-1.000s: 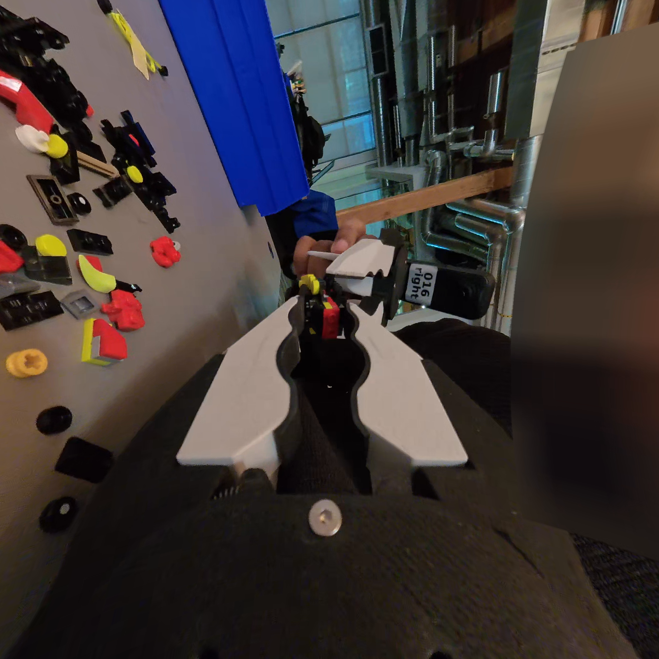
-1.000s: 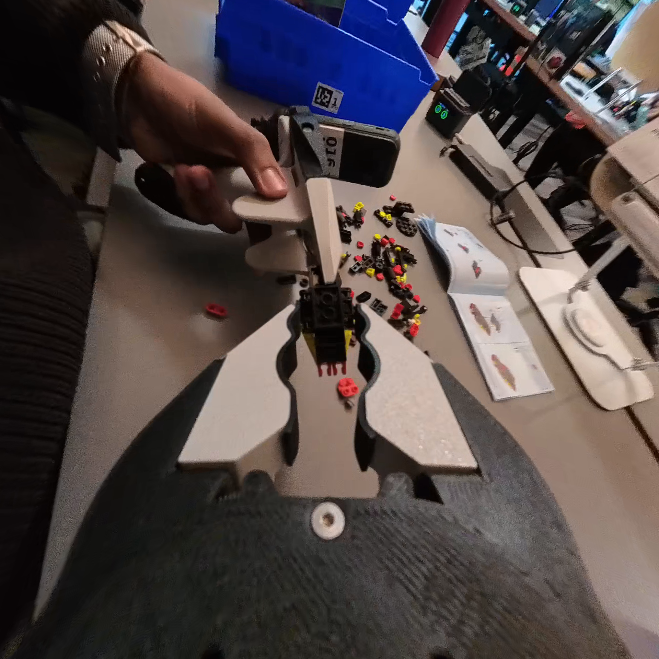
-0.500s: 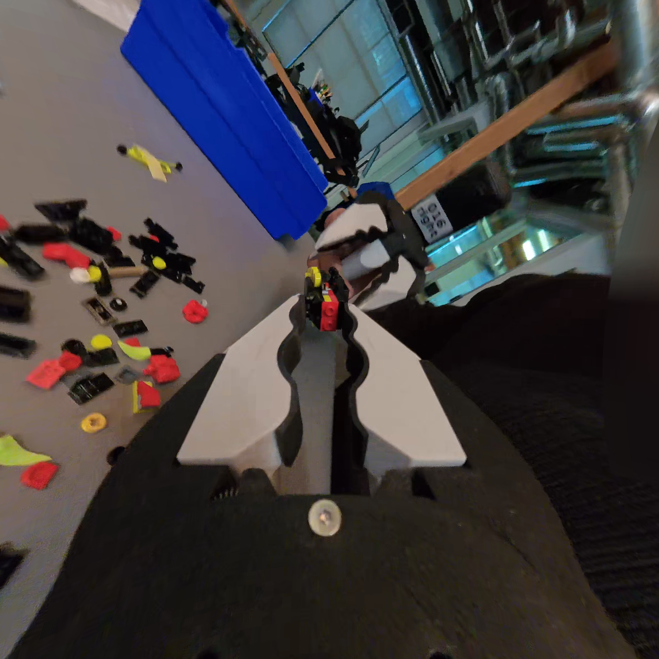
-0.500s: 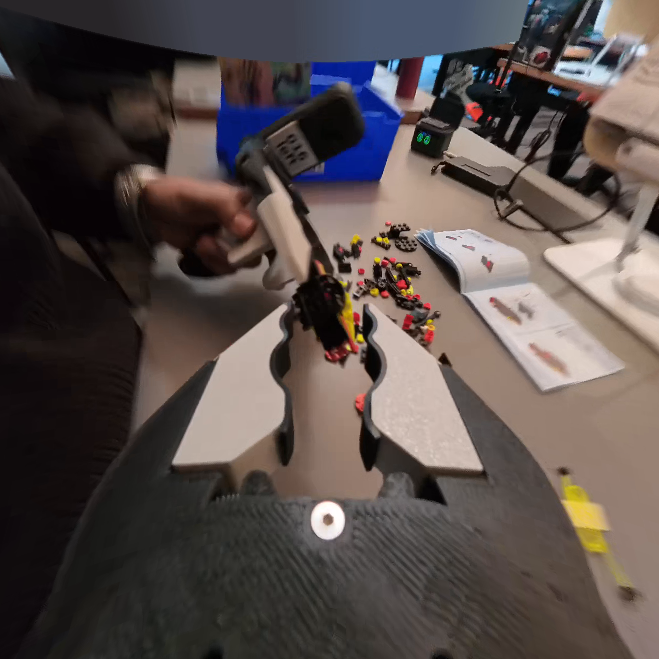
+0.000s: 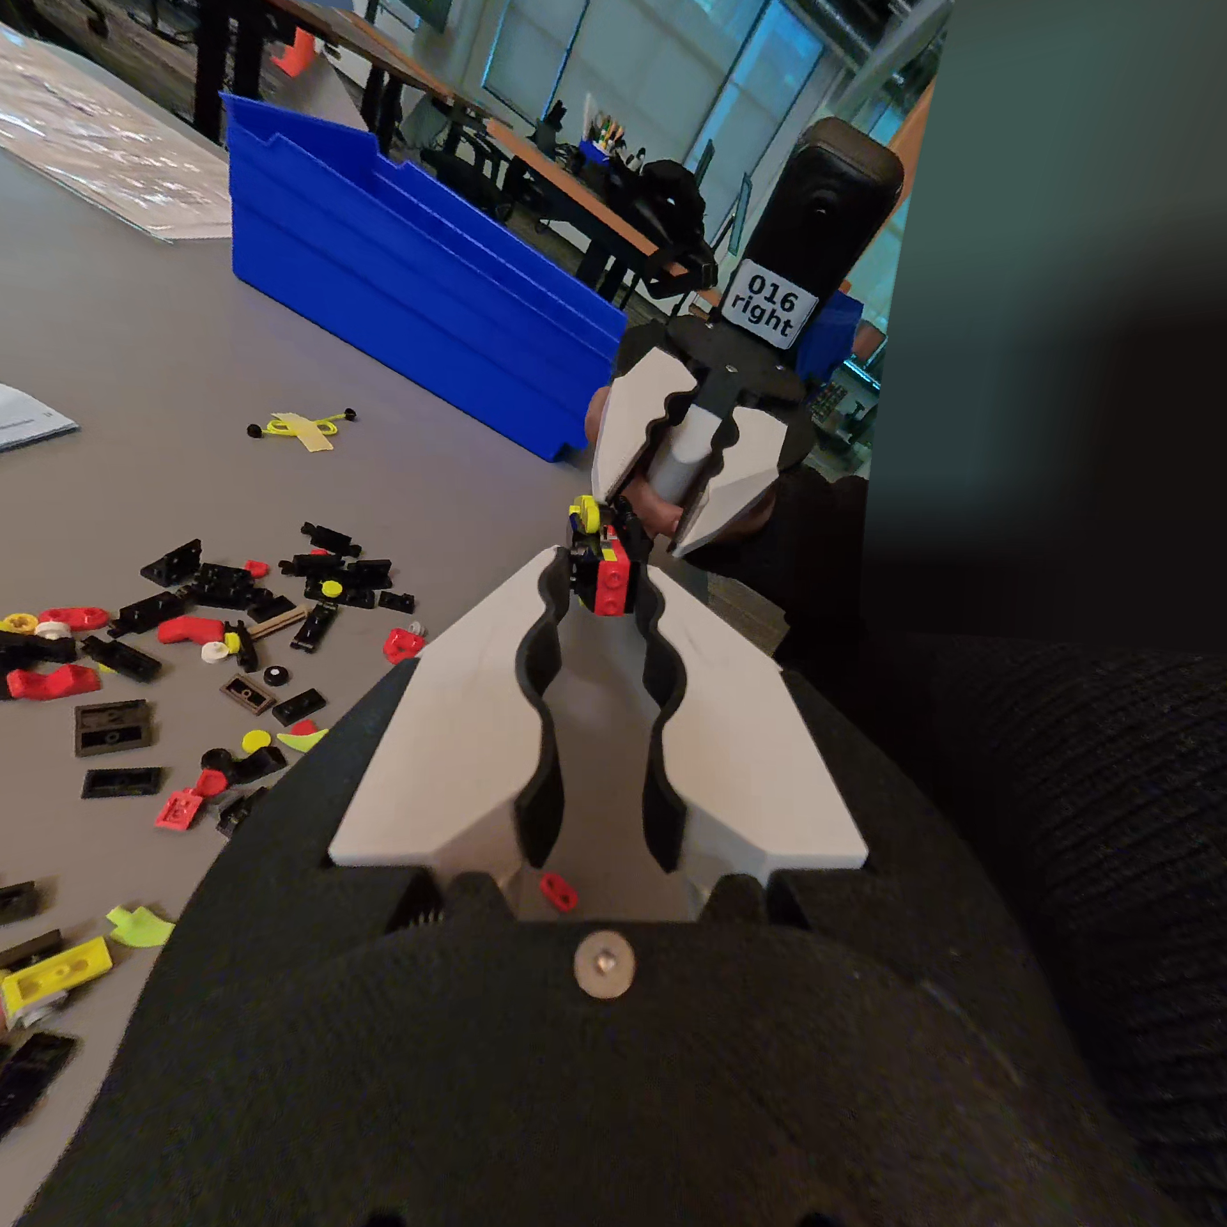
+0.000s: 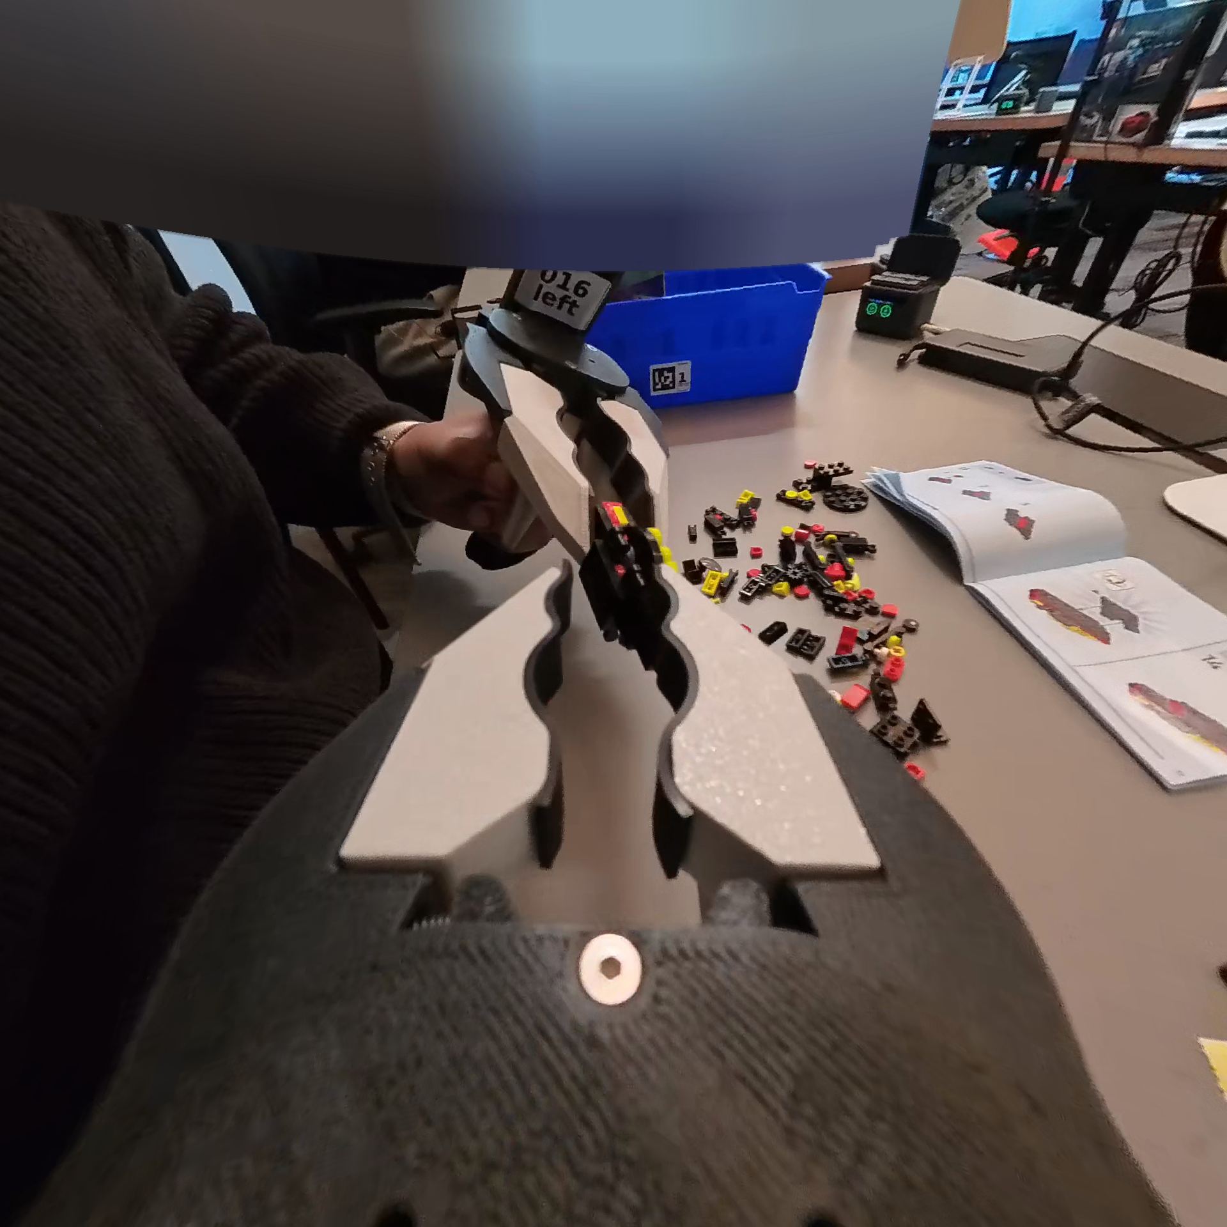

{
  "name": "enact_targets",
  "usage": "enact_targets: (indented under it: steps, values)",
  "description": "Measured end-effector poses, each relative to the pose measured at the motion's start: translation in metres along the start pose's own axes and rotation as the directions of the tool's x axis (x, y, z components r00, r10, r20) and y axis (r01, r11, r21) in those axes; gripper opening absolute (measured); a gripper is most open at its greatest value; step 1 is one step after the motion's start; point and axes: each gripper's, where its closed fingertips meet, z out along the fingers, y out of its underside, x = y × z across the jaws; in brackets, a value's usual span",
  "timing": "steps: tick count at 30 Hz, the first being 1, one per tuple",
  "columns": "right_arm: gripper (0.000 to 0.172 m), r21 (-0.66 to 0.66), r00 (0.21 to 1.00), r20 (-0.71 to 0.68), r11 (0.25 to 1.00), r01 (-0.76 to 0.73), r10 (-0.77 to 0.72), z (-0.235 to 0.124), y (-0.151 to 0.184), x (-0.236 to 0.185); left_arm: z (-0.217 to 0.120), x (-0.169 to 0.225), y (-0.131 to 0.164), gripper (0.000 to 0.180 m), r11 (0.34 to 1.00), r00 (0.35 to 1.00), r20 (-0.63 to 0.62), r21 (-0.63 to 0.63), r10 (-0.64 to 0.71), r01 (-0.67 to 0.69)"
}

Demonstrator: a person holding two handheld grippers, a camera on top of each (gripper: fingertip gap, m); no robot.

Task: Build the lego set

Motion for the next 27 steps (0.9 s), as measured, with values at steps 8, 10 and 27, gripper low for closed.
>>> enact_targets:
  steps: [8, 10, 27]
  values:
    - [0.011, 0.000, 1.000, -0.018, 1.000, -0.014, 0.014, -0.0014, 0.0011, 0.0045, 0.0016, -0.0007, 0.0013, 0.017, 1.000, 0.999, 0.027, -0.009, 0.030, -0.030]
    - [0.011, -0.005, 1.000, -0.018, 1.000, -0.016, 0.016, -0.0015, 0.0019, 0.0049, 0.0017, -0.0021, 0.0021, 0.017, 0.999, 0.999, 0.039, -0.015, 0.036, -0.035]
    - [0.014, -0.034, 1.000, 0.000, 0.999, 0.004, -0.004, -0.0008, 0.0055, 0.0009, 0.0003, -0.0061, 0.0055, 0.015, 0.996, 0.994, 0.084, -0.045, 0.076, -0.073]
